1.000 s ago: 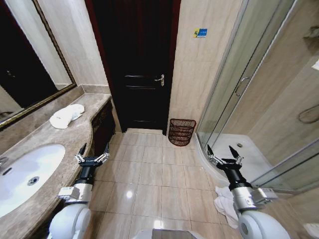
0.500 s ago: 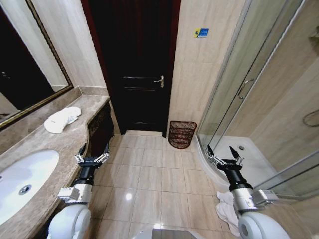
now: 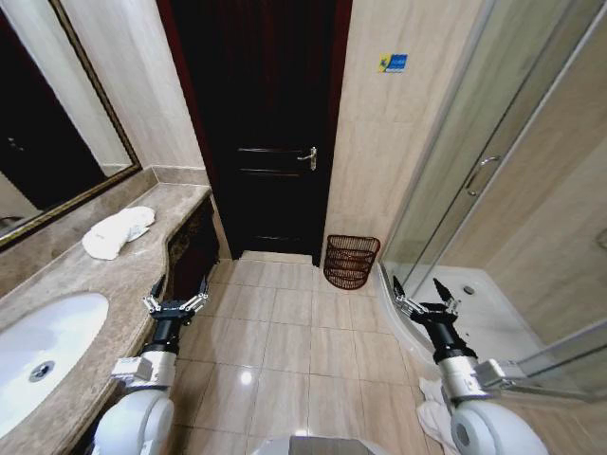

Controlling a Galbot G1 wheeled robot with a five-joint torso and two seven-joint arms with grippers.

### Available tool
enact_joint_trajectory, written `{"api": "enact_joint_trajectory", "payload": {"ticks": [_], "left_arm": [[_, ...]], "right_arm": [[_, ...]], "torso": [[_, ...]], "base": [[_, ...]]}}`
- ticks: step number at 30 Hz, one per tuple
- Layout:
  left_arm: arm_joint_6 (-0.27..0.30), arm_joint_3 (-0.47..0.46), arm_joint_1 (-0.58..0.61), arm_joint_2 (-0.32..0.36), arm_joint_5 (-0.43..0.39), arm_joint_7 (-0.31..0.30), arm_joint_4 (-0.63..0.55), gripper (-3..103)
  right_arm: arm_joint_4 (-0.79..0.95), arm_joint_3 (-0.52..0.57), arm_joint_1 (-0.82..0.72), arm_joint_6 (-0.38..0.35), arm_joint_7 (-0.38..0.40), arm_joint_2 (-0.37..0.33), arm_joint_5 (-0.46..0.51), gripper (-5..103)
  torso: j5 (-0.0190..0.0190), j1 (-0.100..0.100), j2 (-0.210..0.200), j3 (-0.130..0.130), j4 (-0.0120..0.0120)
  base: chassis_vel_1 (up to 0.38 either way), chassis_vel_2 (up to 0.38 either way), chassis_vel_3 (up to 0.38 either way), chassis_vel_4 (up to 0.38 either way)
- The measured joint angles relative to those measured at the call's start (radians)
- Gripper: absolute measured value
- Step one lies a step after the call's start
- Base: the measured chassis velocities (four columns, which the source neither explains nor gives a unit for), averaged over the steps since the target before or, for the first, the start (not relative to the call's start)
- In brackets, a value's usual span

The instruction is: Discard the used towel into the hamper.

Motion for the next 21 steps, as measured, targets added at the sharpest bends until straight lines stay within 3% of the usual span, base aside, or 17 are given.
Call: {"api": "enact_joint_trajectory", "payload": {"ticks": [21], "left_arm": [[-0.005,0.003,0.008,-0.019,0.018,0.004,0.003,100]], "right_arm": [[-0.014,0.005,0.002,0.007,-0.006,-0.009,0.017,100]], "torso": [[-0.0001,0.000,0.000,0.000,0.0000]], "base": [[-0.059,0.135,0.146,-0.055]]}}
